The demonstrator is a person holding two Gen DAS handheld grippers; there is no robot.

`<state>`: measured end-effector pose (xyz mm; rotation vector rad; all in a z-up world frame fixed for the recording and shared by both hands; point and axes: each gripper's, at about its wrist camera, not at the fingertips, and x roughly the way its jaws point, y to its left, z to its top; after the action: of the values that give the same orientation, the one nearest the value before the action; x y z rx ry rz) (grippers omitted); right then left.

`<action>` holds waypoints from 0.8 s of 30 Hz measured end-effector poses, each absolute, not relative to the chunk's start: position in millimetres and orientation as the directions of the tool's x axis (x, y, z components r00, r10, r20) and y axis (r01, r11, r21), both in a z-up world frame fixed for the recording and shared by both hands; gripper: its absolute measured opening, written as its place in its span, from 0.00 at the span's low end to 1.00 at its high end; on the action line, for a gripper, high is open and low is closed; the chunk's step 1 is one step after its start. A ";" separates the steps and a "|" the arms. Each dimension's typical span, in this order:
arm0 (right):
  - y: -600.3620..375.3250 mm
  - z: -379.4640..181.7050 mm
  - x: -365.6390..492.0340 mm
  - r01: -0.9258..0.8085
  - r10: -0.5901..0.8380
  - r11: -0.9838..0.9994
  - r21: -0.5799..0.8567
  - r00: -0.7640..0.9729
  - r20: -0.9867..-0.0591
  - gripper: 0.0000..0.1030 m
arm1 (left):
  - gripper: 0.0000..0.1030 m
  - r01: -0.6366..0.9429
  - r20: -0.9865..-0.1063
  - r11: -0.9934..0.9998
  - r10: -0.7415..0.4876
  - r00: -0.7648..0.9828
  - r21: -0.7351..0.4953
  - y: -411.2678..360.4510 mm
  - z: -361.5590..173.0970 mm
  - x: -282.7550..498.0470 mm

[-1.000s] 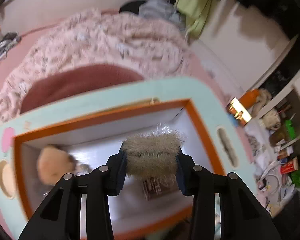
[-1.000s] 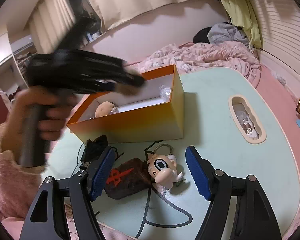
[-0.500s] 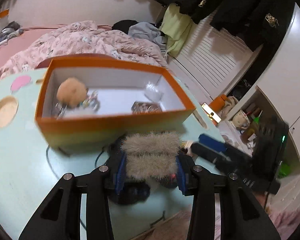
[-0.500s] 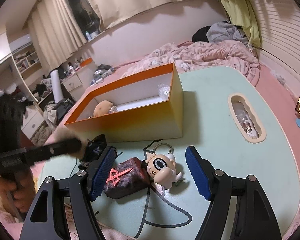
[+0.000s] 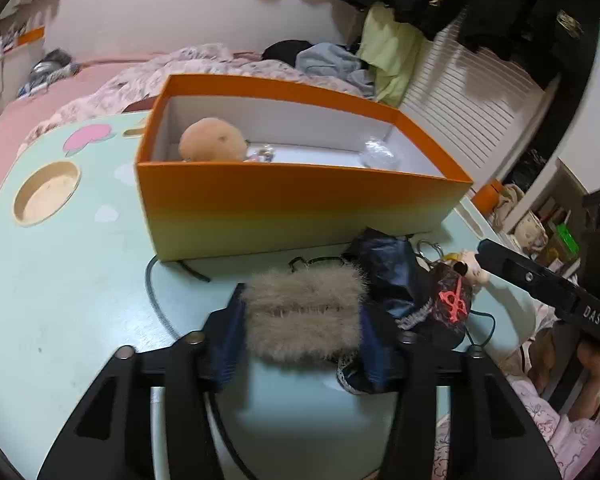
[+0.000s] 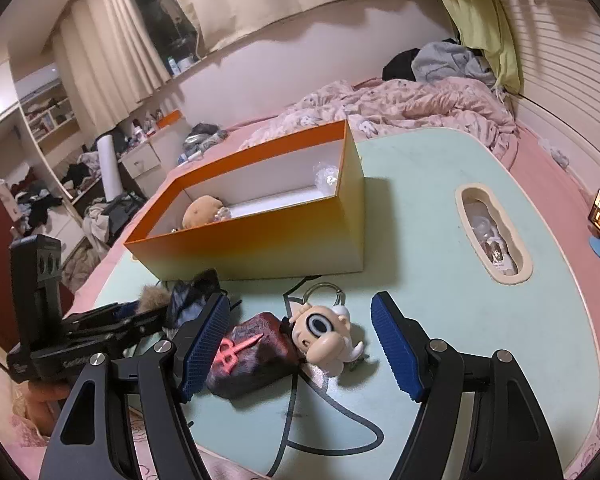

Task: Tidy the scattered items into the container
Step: 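Lift the fuzzy pouch out and set it on the table, left gripper, then grasp the clear plastic bag in the box with the right gripper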

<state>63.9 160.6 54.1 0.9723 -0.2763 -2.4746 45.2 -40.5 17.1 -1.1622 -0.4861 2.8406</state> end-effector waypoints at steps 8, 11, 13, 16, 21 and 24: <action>161.1 54.5 63.6 0.348 -0.484 -0.875 0.337 -0.646 -0.590 0.71 | 0.79 0.136 -0.670 -0.956 0.076 -0.738 -0.259 -33.4 15.3 52.9; 162.7 55.7 65.2 0.347 -0.484 -0.875 0.338 -0.654 -0.581 0.71 | 0.79 0.188 -0.645 -0.964 -0.022 -0.764 -0.189 -26.5 20.5 63.2; 163.0 58.4 66.9 0.351 -0.483 -0.875 0.333 -0.662 -0.572 0.71 | 0.79 0.191 -0.584 -0.969 -0.065 -0.809 -0.157 -20.5 30.5 75.9; 160.3 64.0 66.1 0.366 -0.482 -0.876 0.314 -0.667 -0.568 0.71 | 0.79 0.185 -0.527 -0.976 -0.097 -0.845 -0.118 -13.4 38.9 87.4; 147.3 104.4 44.9 0.448 -0.472 -0.873 0.192 -0.678 -0.564 0.61 | 0.79 0.179 -0.535 -0.979 -0.101 -0.839 -0.097 -11.7 37.2 86.3; 123.9 133.1 6.9 0.507 -0.395 -0.862 0.010 -0.657 -0.642 0.41 | 0.79 0.180 -0.540 -0.978 -0.096 -0.836 -0.106 -12.1 36.6 83.8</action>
<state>6.9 123.9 133.1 0.9010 0.2324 -2.4693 83.8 -12.1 36.6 -0.9117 -0.2509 3.1469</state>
